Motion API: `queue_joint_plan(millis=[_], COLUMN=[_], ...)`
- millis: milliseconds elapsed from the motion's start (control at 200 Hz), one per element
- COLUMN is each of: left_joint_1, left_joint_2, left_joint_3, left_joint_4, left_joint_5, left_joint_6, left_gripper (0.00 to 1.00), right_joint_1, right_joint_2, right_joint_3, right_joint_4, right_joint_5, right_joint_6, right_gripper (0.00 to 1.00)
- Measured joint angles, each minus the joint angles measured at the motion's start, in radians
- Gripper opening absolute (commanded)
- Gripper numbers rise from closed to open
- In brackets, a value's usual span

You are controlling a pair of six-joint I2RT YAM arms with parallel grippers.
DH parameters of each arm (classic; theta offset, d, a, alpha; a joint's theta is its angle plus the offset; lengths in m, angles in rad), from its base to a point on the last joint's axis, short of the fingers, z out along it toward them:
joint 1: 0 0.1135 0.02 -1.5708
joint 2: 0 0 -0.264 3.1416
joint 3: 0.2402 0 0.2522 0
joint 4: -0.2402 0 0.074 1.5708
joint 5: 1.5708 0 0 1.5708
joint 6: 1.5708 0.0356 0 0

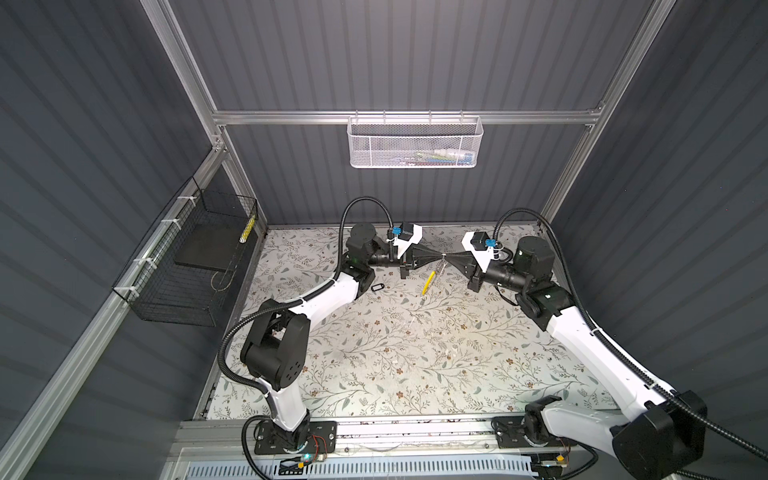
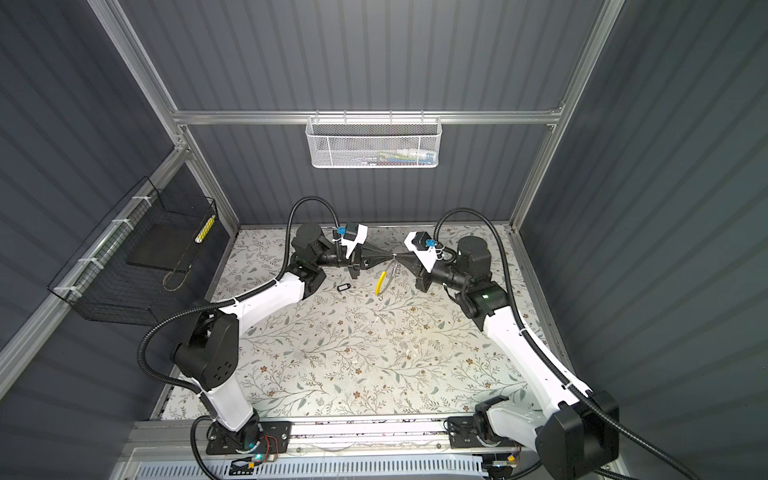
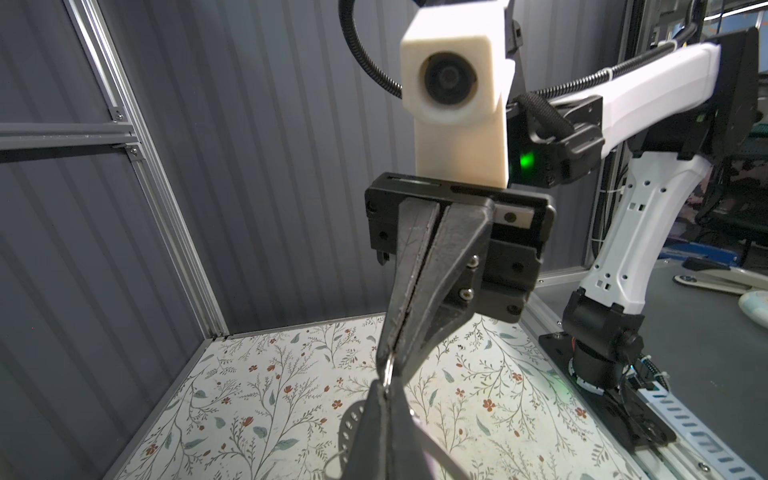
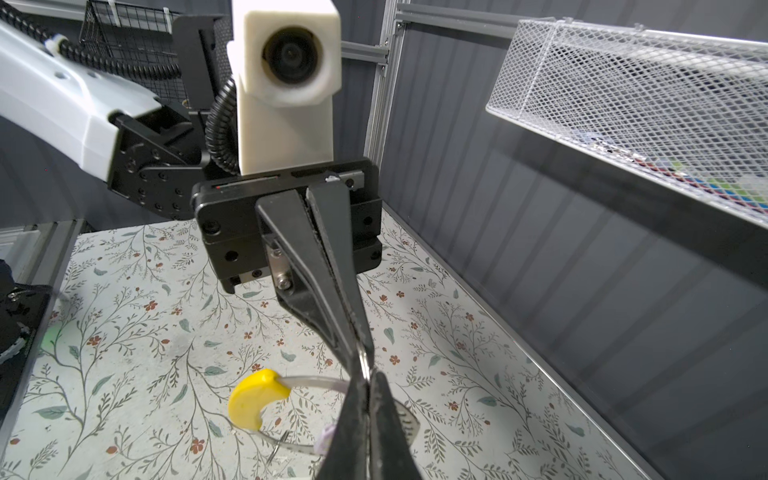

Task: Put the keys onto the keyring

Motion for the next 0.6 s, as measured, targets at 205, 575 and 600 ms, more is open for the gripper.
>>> queue_joint_plan(millis=[205, 575, 600], left_joint_1=[-0.018, -0.1, -0.105], left_joint_2=[-0.05, -0.07, -0.068], left_joint_3=[0.153, 0.386, 0.39], left_joint_4=[-0.454, -1.02, -1.043], left_joint_5=[-0.119, -0.364, -0.374], left_joint_6=[0.364, 0.799, 0.813], left_gripper=[0.31, 0.29, 0.29], right_joint_1=[0.0, 0.002, 0.002], right_joint_2=[-0.003, 0.016, 0.02], right_joint_3=[0.037, 0.164, 0.169], right_joint_4=[-0.111, -0.343, -0.354], right_joint_5=[0.031, 0.08, 0.084], right_joint_6=[-0.043, -0.111, -0.113], right_gripper=[0.0, 0.0, 0.0])
